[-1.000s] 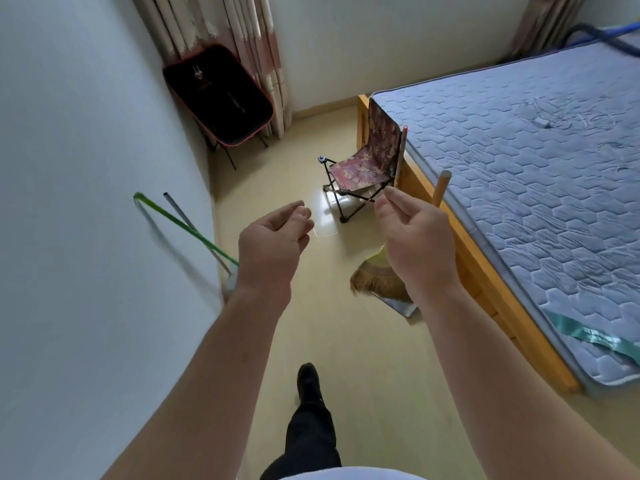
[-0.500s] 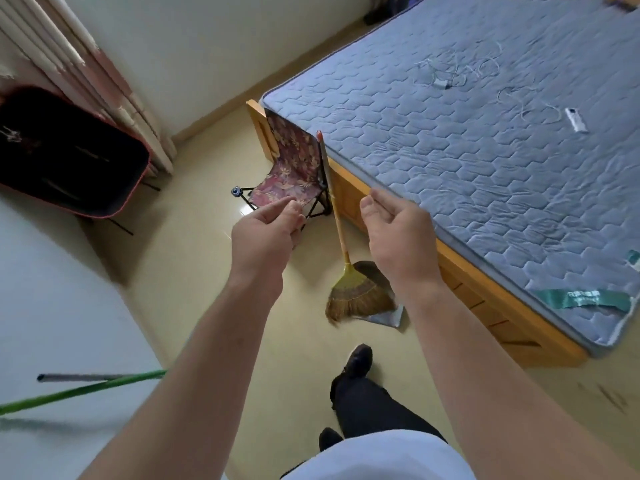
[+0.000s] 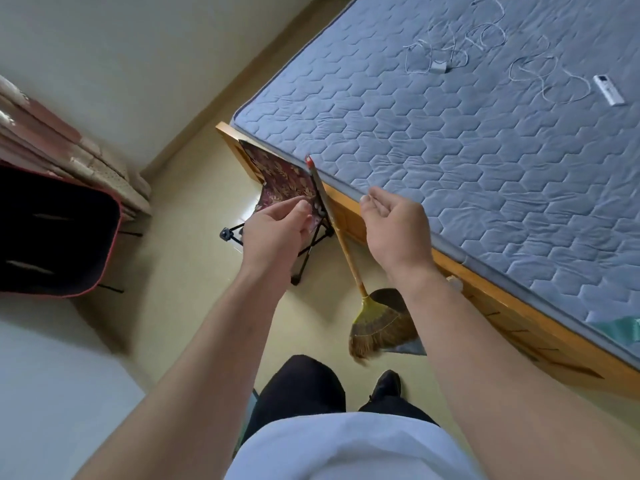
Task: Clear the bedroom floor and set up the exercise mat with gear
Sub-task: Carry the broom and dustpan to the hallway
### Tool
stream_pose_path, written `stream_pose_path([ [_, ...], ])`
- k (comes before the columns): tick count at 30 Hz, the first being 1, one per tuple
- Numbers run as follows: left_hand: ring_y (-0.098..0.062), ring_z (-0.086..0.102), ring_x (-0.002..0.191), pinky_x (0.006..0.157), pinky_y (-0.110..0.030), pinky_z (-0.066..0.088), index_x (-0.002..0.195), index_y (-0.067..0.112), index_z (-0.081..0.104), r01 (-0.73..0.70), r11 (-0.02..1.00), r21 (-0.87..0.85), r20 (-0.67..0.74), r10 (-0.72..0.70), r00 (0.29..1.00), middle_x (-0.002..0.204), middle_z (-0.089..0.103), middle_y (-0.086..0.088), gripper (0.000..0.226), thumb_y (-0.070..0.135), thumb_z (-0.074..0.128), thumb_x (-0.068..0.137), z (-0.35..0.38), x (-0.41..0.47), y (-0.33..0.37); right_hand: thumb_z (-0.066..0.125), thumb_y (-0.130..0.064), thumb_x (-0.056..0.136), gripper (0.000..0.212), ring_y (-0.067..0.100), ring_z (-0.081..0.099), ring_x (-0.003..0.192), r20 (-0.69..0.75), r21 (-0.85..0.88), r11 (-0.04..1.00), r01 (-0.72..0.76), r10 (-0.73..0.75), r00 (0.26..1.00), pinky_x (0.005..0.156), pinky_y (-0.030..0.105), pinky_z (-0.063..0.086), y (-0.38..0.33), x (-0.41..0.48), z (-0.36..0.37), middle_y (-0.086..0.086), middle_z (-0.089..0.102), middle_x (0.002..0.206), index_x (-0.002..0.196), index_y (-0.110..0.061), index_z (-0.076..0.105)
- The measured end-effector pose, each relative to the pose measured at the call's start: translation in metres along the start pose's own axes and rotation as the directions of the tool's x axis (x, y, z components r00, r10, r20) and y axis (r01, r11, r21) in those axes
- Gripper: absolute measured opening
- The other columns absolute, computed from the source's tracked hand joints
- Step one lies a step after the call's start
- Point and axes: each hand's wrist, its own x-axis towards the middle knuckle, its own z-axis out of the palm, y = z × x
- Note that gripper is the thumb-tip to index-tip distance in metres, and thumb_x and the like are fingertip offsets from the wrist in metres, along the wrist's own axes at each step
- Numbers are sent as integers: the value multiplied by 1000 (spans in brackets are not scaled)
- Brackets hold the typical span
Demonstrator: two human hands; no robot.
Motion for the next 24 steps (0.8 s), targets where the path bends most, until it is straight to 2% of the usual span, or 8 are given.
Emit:
stream_pose_path([
  [5,-17,76,99,93,-34,60,93,28,78,19,989,150,88,-32,996,94,80,2,10,21,72,95,27,111,0,56,-23,104,43,9,58,128,-48,-35,994,-108,106,993,103,13,43,11,78,37,7,62,141,143,-3,55],
  [8,-14,75,96,92,-36,59,107,23,80,-30,936,350,176,-34,984,98,80,2,16,26,71,94,44,196,-17,55,-23,105,40,11,60,127,-88,-83,985,-152,145,986,99,12,42,26,135,77,8,64,139,140,-4,59],
  [10,-13,73,92,91,-36,58,117,22,78,-139,823,551,250,-4,968,105,79,4,26,31,67,94,56,249,-27,54,-25,105,40,13,59,129,-109,-106,975,-196,185,977,101,15,42,35,173,104,5,63,140,141,-7,59],
  [13,-19,70,102,87,-30,53,118,21,76,-380,523,763,440,11,898,112,77,2,29,34,60,97,71,332,-34,51,-26,106,40,15,57,132,-139,-109,945,-308,292,946,105,19,39,46,226,143,4,62,142,141,-9,59],
  [17,-35,64,110,78,-33,43,125,17,69,-594,151,790,609,-91,788,116,73,-13,34,30,53,99,91,432,-40,49,-26,106,38,23,57,132,-147,-111,896,-429,412,899,113,35,41,59,276,181,7,64,140,139,-10,61],
  [19,-35,63,114,86,-35,48,134,17,65,-613,91,785,619,-138,773,125,70,-15,37,26,51,100,100,470,-47,48,-27,106,23,26,61,110,-161,-133,860,-493,472,867,100,28,44,73,292,193,-4,71,112,109,-26,70],
  [20,-34,63,117,91,-36,51,139,17,61,-599,80,797,603,-168,780,131,67,-14,40,25,50,101,104,488,-52,47,-28,106,23,24,54,95,-171,-152,839,-522,498,850,88,24,41,78,299,199,-8,63,94,87,-33,59],
  [24,-36,57,124,95,-42,48,135,8,55,-524,-33,851,509,-195,839,146,50,-16,37,13,43,101,117,536,-72,46,-29,105,30,19,43,88,-199,-127,796,-592,564,802,77,24,33,97,312,208,-9,51,83,76,-36,42],
])
